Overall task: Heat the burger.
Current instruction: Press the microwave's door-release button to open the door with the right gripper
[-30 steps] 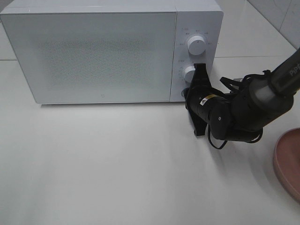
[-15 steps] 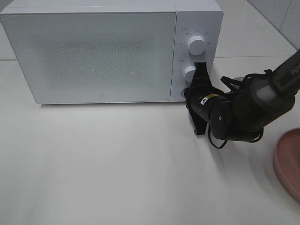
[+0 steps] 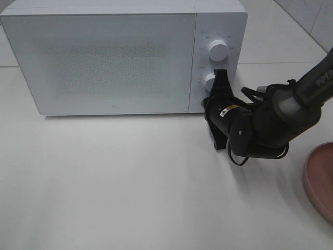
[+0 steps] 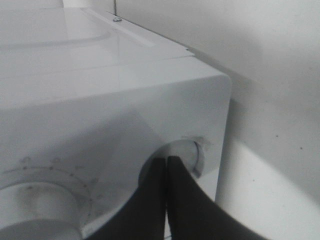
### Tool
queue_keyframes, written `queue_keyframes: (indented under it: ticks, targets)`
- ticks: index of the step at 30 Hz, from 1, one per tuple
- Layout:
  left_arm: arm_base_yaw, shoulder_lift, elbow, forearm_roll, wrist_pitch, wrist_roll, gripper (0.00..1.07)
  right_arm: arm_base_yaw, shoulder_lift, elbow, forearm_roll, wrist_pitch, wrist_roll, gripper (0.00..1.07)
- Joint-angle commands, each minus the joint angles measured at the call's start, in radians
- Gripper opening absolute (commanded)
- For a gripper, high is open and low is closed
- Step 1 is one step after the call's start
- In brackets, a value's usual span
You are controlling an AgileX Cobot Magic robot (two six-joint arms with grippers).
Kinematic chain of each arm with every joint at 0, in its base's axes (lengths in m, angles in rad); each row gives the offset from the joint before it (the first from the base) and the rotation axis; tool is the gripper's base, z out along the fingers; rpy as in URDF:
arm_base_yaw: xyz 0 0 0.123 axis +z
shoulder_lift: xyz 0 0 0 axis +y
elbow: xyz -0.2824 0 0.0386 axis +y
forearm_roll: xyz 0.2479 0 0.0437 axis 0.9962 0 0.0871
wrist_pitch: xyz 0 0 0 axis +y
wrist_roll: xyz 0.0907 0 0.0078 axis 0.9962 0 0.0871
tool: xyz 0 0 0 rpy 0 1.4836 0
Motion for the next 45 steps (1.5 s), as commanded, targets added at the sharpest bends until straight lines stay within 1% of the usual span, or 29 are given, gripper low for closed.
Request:
queue_keyframes:
  ticks: [1,3,5,9,16,26,31,38,45]
  targets:
    - [0.002,-0.001,0.003,-0.004,-0.002,0.001,1.00,-0.014,-0.006,-0.061,-0.005,-0.170,-0.034,0.00]
    - [0.002,-0.001,0.003,-0.004,-0.002,0.001,1.00,-0.014,-0.006,-0.061,0.000,-0.185,-0.046,0.00]
    - [0.002,-0.001,0.003,-0.004,-0.002,0.001,1.00,-0.014,-0.005,-0.062,0.020,-0.252,-0.079,0.00]
    - [0.002,-0.001,0.003,-0.004,-0.002,0.001,1.00,-0.026,-0.003,-0.066,0.040,-0.277,-0.098,0.00]
    - [0.002,-0.001,0.003,-0.004,-0.002,0.001,1.00,-0.055,-0.003,-0.127,0.046,-0.307,-0.103,0.00]
    - [0.002,-0.001,0.003,-0.004,-0.002,0.001,1.00,-0.061,-0.003,-0.189,0.076,-0.315,-0.128,0.00]
    - [0.002,-0.001,0.003,-0.004,-0.002,0.001,1.00,-0.061,-0.003,-0.188,0.097,-0.290,-0.127,0.00]
    - [0.002,-0.001,0.003,-0.004,-0.002,0.001,1.00,-0.058,-0.008,-0.188,0.094,-0.241,-0.127,0.00]
    - [0.002,-0.001,0.003,-0.004,-0.002,0.001,1.00,-0.057,-0.040,-0.127,0.091,-0.210,-0.127,0.00]
